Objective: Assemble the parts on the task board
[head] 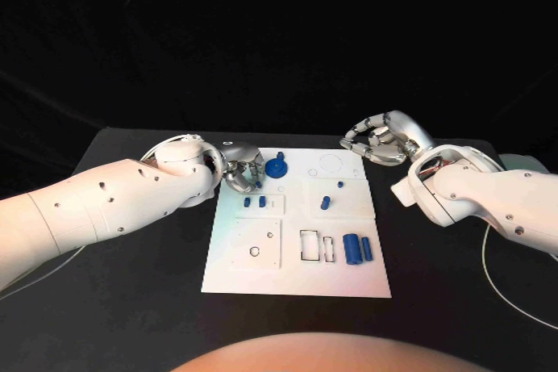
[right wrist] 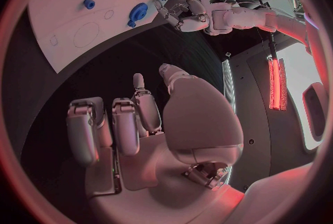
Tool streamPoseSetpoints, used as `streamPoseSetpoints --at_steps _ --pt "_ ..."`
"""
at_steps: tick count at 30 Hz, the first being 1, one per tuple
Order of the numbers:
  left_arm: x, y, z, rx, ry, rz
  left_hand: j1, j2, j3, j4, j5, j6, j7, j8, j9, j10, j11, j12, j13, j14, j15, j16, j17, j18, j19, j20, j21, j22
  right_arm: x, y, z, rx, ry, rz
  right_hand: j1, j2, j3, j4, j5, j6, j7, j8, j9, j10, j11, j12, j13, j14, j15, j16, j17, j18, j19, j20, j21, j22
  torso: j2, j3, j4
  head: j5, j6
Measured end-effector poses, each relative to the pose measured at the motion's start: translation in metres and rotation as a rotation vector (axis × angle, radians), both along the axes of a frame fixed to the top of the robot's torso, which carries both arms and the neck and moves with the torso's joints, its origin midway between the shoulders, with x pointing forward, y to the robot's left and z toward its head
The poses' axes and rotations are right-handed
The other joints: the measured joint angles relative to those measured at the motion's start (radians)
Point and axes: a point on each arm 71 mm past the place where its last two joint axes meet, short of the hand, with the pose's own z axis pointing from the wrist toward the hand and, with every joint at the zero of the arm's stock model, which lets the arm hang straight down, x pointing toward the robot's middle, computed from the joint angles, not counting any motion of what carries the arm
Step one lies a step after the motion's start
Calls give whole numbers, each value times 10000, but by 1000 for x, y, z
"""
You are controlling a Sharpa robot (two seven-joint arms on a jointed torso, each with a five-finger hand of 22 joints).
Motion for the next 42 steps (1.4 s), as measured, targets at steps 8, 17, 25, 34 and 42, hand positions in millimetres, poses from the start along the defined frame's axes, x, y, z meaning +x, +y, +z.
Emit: streamPoseSetpoints --at_steps 8,17,25,34,42 --pt "-2 4 1 -51 -27 24 -61 -61 -193 2 0 -53 53 -88 -52 -195 57 -172 -9 -103 33 -100 -236 -1 -151 52 -214 -303 1 -2 -1 -38 14 -59 59 -59 161 7 0 -142 -4 77 42 -1899 -3 -2931 -1761 19 -57 -568 -1 156 1 -75 -827 -1 0 -6 -4 -5 3" --pt "-3 23 5 -998 -308 225 -198 69 -658 215 0 7 113 -203 -92 -432 148 -292 2 -882 122 -720 -1788 337 -944 127 -1280 -1694 5 -8 -4 -500 146 -19 1508 -612 1573 -368 -418 -160 29 -2 -39 -3295 35 -8320 -6445 1 -74 -1227 -2 308 0 -115 -1751 7 -3 -1 -8 -19 28" --pt "-5 47 18 -4004 -239 708 -52 422 -1299 610 0 19 169 -435 -205 -945 236 -267 -3 -2834 211 -2657 -5042 653 -2408 219 -3794 -4330 8 -11 -7 -2064 6 580 1808 -917 2275 -754 -930 271 158 -448 -211 -3075 220 -10616 -8702 0 3 -1256 -2 309 -5 -40 -1759 6 -12 2 -7 -108 110" --pt "-16 67 34 -8934 1224 1842 416 889 -1075 475 0 403 35 -357 -198 -122 31 542 165 -3035 68 -2940 -5441 648 -2275 69 -4318 -4778 8 5 -12 -4826 -722 1768 1769 -1086 2361 -841 -1225 419 83 -660 -264 -3049 244 -11378 -9535 -1 73 -1242 -3 310 1 -32 -1750 5 4 -9 -21 -588 241" --pt "-27 72 40 -11977 2597 2557 544 909 -1015 414 0 596 -17 -241 -137 171 -87 814 264 -3011 -25 -2940 -5471 632 -2203 -1 -4318 -4791 7 22 -20 -6655 -1138 2406 1778 -1174 2518 -942 -1847 419 83 -873 -344 -3050 244 -11725 -10084 -1 73 -1101 -4 310 1 -32 -1566 4 11 -31 -15 -858 283"
